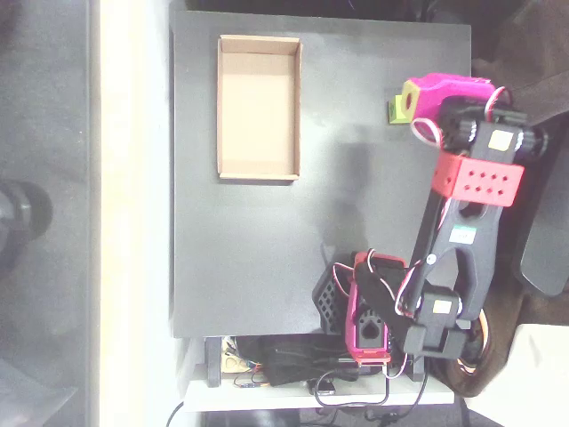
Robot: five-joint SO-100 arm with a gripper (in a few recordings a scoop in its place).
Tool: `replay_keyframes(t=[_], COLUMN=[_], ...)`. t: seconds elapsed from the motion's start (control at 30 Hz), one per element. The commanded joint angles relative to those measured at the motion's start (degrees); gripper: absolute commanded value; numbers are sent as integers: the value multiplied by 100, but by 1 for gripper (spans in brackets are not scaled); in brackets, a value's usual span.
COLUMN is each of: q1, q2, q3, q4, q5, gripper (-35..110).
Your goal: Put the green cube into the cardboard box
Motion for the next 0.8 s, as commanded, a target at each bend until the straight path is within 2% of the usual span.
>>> replay_keyframes(t=[0.0,0.1,0.47,0.77], q1=[149,149,149,149], q2=[-185,-466,-1090,-1635], q3=[-448,-721,-870,-870], q4=[35,35,35,35], q5=[26,26,26,26], gripper=[3,6,32,37])
